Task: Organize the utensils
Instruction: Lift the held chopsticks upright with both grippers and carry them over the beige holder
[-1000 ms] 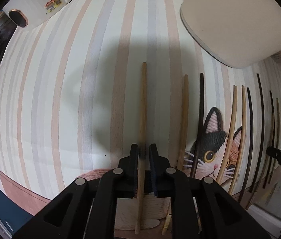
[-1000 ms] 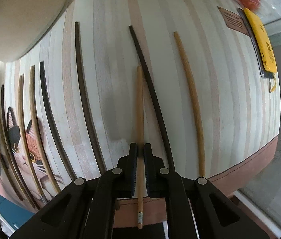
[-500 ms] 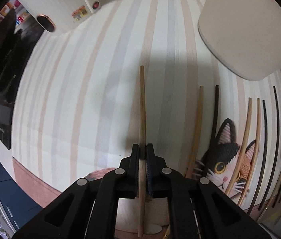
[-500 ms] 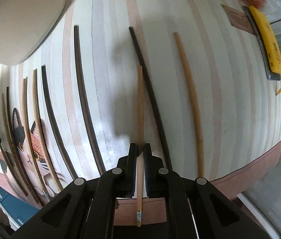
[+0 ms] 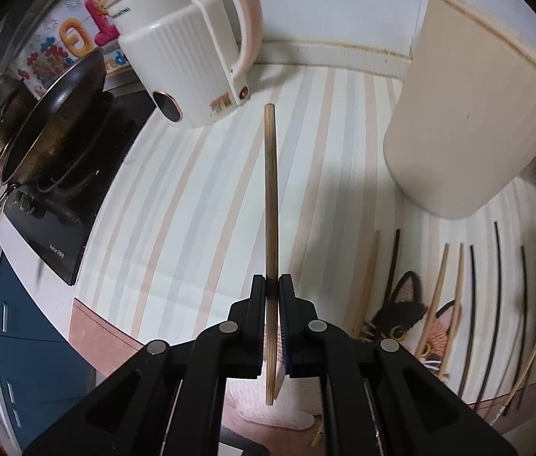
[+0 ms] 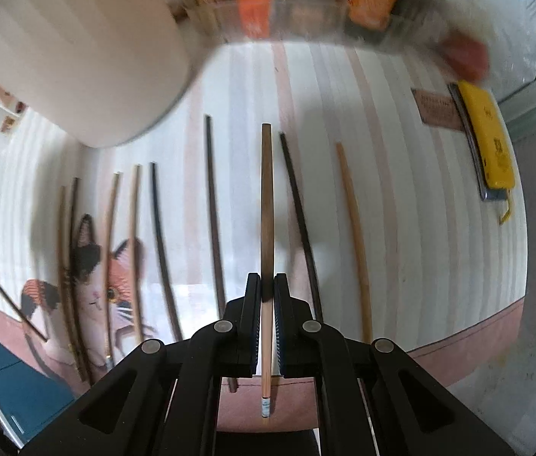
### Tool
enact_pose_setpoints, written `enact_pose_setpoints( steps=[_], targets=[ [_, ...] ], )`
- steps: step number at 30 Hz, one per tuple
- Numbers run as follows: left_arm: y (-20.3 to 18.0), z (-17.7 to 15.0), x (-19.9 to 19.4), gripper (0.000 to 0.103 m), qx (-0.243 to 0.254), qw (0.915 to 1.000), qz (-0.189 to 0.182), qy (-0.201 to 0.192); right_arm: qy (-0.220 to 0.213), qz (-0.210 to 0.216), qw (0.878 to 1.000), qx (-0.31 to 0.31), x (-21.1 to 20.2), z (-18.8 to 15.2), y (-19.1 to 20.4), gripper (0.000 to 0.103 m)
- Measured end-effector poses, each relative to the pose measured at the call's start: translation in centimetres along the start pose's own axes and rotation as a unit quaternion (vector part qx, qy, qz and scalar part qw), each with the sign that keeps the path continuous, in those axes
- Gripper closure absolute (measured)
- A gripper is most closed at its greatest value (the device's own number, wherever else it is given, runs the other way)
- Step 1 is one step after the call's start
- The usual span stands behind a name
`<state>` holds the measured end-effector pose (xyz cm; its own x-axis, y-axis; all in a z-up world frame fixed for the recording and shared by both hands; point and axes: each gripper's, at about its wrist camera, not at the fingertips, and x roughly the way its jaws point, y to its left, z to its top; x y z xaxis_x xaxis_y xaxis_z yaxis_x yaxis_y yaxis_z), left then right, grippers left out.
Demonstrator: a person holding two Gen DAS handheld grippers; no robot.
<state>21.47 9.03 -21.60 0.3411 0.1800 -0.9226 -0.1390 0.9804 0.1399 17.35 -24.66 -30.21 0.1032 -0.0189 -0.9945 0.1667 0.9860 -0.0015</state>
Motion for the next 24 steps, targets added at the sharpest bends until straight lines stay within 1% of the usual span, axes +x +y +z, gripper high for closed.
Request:
enact_pose_setpoints(
  steps=[1, 2, 4, 5, 6, 10, 11, 14, 19, 23, 24],
  targets=[
    [-0.7, 0.2, -0.3, 0.099, -0.002, 1.0, -0.001, -0.001, -0.008, 0.004, 1.0, -0.004, -1.0, -0.2, 0.3, 0.096],
    [-0.6, 0.2, -0.9, 0.099, -0.006, 1.0, -0.004, -0.005, -0.014, 0.007, 1.0, -0.007, -2.6, 0.7, 0.5, 0.096],
    [-1.6, 0.8, -1.3, 0.099, -0.009, 0.9999, -0.006, -0.008, -0.035, 0.014, 0.999, -0.015, -4.3, 0.3, 0.8, 0.096],
    [-1.7, 0.8, -2.0, 0.099, -0.014, 0.9998, -0.01, -0.012, -0.043, 0.016, 0.999, -0.017, -5.9, 1.4, 1.4, 0.096],
    [-1.6, 1.2, -2.1, 0.099, -0.016, 0.9997, -0.013, -0.015, -0.054, 0.021, 0.998, -0.019, -6.7, 1.5, 1.6, 0.096],
    [-2.2, 2.3, -4.8, 0.099, -0.017, 0.9987, -0.028, -0.04, -0.09, 0.037, 0.995, -0.024, -8.4, 3.5, 1.8, 0.096],
    [-2.3, 2.6, -5.6, 0.099, -0.016, 0.9981, -0.033, -0.049, -0.097, 0.039, 0.994, -0.025, -7.6, 4.5, 3.1, 0.096],
    [-2.5, 3.7, -7.9, 0.099, -0.013, 0.9959, -0.052, -0.074, -0.126, 0.048, 0.991, -0.019, -8.8, 5.5, 2.7, 0.096],
    [-2.9, 6.2, -12.0, 0.099, -0.014, 0.9885, -0.095, -0.116, -0.171, 0.067, 0.983, -0.006, -12.7, 7.3, 2.3, 0.096],
    [-3.0, 8.3, -15.5, 0.099, -0.019, 0.9801, -0.129, -0.149, -0.202, 0.083, 0.976, -0.002, -15.9, 8.9, 2.7, 0.096],
    [-3.0, 9.0, -16.7, 0.099, -0.02, 0.9765, -0.143, -0.16, -0.212, 0.087, 0.973, -0.004, -17.0, 9.3, 2.9, 0.096]
  ],
)
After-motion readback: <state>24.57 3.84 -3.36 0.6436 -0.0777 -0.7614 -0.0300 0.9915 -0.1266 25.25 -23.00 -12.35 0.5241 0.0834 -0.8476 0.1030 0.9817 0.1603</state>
